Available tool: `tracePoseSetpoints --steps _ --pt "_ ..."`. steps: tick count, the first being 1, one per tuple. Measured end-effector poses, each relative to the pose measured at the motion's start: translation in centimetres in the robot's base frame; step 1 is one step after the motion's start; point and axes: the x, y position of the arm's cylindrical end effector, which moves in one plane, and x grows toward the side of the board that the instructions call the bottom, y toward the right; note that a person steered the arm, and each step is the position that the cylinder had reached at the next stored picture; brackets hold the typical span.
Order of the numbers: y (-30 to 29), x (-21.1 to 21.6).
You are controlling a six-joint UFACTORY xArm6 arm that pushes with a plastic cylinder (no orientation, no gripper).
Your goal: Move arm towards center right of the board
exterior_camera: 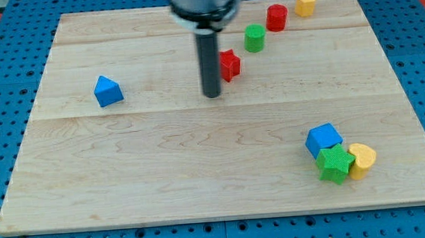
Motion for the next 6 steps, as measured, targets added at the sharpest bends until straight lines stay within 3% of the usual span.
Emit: tracePoseSetpoints --steps 1,3,6 --pt "4.4 0.0" --pt "5.9 -4.3" --pt "-11.5 -5.1"
